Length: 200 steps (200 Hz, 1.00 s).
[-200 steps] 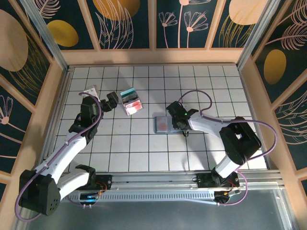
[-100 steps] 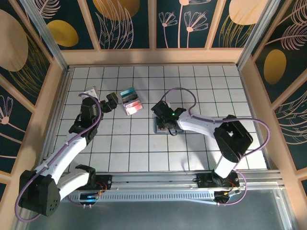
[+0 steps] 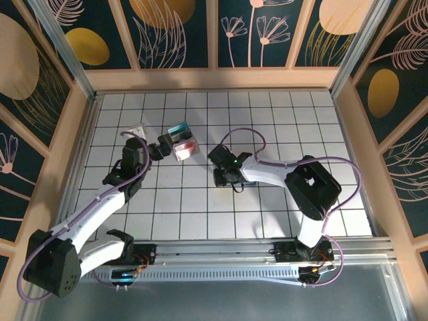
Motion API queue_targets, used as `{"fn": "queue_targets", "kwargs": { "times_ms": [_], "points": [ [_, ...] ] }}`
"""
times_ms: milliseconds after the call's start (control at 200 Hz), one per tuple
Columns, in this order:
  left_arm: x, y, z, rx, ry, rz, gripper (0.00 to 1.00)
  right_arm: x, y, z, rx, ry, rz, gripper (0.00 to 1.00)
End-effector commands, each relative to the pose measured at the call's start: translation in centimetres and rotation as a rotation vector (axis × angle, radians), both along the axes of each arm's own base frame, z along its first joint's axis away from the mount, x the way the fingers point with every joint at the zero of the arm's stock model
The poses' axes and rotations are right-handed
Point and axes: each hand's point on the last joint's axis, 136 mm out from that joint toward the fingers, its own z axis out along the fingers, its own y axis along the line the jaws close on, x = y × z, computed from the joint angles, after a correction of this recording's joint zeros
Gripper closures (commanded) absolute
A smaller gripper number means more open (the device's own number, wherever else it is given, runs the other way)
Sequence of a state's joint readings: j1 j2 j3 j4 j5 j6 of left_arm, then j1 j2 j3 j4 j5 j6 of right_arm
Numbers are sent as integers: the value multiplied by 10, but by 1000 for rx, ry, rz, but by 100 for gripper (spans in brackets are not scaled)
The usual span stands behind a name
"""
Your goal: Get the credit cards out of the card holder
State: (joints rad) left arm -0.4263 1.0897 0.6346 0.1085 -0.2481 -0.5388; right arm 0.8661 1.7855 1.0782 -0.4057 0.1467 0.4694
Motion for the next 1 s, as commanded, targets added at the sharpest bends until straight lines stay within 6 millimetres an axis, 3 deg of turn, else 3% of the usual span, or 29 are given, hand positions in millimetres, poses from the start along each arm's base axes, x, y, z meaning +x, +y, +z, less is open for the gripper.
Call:
{"fn": "queue_targets", "kwargs": {
  "times_ms": [0,160,395,576,791,996],
  "points": [
    [3,-17,-3,18,14,-21,1,-2,5,-6,3,14,12,52],
    [2,-27,-10,-22,19,-33,1,-6,-2,-17,-20,33,0,55],
    [3,-25,-7,-13,16,-20,1,-9,-13,-33,-51,65,-29,71],
    [4,-25,-7,3,16,-29,1,0,-7,-12,8,24,-34,80],
    [4,-25,1,1,-7,-24,1,2,18,20,145,-7,26,87],
    [4,-27,1,1,-11,-25,1,-1,23,27,169,-4,39,87]
  ]
}}
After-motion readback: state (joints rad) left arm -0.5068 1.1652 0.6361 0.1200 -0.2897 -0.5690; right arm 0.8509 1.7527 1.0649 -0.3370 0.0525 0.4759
